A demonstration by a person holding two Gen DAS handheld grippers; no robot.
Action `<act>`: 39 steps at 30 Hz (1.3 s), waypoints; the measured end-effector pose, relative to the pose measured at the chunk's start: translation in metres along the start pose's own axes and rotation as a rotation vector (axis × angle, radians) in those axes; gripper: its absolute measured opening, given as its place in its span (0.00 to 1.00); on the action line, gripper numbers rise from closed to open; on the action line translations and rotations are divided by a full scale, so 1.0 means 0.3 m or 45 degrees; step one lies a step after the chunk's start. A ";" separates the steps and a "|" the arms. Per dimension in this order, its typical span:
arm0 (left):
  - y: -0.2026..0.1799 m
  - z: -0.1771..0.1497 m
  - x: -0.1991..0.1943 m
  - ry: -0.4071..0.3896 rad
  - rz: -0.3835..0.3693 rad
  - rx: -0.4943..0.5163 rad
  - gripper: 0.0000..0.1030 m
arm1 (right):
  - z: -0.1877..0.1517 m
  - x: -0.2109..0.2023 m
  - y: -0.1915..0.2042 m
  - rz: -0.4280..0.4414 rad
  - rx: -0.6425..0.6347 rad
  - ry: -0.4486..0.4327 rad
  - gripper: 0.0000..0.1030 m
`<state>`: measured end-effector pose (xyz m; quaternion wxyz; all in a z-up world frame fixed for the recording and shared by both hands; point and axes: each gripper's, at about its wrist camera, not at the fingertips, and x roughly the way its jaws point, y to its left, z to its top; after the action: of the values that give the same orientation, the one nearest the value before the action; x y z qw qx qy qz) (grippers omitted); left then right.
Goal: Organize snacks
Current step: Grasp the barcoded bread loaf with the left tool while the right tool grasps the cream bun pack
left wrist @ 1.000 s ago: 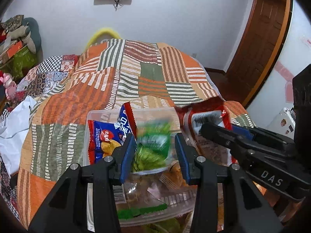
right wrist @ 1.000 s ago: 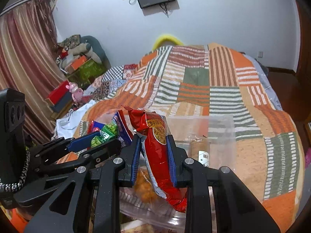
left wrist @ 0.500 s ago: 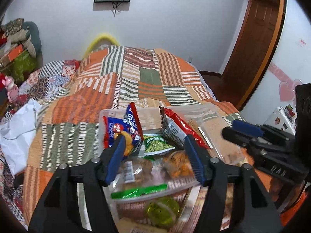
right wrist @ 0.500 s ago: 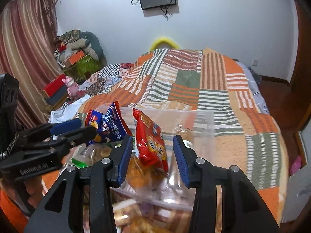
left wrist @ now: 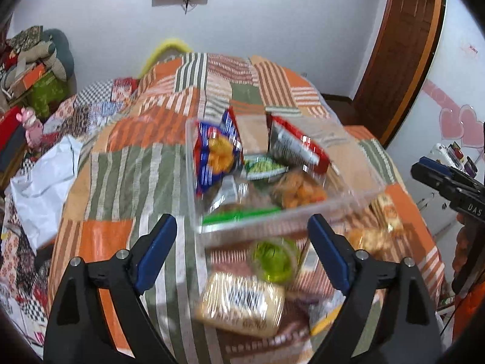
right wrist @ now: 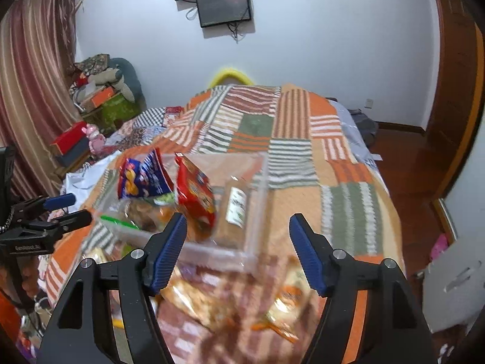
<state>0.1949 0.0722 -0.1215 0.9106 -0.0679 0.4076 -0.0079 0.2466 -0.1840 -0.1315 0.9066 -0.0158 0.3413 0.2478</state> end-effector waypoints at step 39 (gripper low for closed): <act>0.030 -0.224 0.150 0.202 -0.031 -0.083 0.79 | -0.219 0.169 -0.162 -0.036 0.172 0.259 0.30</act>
<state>0.1744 0.0699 -0.2003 0.8727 -0.1016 0.4775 -0.0109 0.2614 -0.2174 -0.2205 0.8697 0.0153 0.4472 0.2084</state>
